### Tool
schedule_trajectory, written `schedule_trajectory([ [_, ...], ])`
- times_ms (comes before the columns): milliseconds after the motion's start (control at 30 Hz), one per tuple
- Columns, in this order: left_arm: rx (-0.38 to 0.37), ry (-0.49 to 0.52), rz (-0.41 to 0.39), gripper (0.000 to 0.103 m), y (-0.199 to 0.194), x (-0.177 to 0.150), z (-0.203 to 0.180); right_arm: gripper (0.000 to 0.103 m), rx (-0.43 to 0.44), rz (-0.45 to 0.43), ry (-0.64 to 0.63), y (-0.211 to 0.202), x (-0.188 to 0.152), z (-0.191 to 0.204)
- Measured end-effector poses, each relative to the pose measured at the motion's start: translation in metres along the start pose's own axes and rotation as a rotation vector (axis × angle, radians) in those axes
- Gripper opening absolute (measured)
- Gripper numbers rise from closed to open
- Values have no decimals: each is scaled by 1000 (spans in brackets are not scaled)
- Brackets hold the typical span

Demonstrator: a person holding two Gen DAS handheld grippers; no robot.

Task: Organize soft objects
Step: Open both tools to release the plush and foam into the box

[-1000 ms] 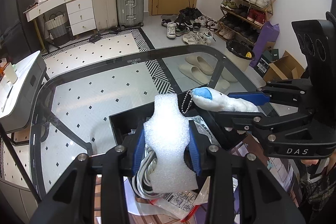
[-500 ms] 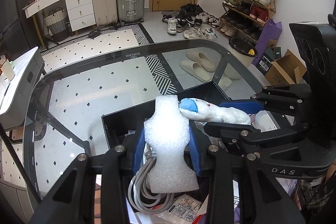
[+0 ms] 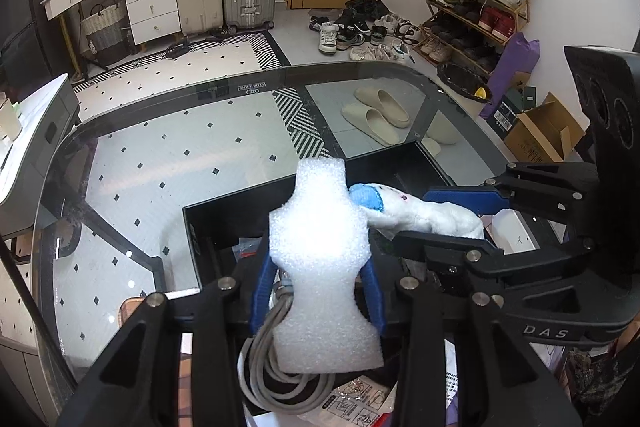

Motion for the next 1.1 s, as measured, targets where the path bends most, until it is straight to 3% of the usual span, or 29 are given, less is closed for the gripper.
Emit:
schedule_trajectory([
  [133,14,-5,-8,50,-4,1,4,48,-4,-10,3,-4,1,-3],
  [200,21,-20,-15,62,-9,3,9,50,2,-26,13,-10,2,-4],
  [333,8,-28,-39,69,-19,7,11,53,-6,-44,15,-19,5,-4],
  [400,13,-23,-53,79,-23,9,11,54,-9,-48,13,-23,3,-4],
  [600,27,-6,-83,96,-38,11,13,74,-18,-64,24,-37,0,-7],
  [700,31,9,-97,98,-44,11,10,85,-36,-77,30,-44,-1,-8],
  [1100,39,-2,-77,103,-54,-3,9,90,-38,-81,25,-59,-13,-3],
])
Point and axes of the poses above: each gripper's, at about its wrist camera, not at the fingertips, and y roughly the way its jaws point, z to its left, x to its top, the point moved 10 cm from there along y, roughly the way its jaws point, and after that the axes turned 5 degrees about -z, right-handed, at the moved point
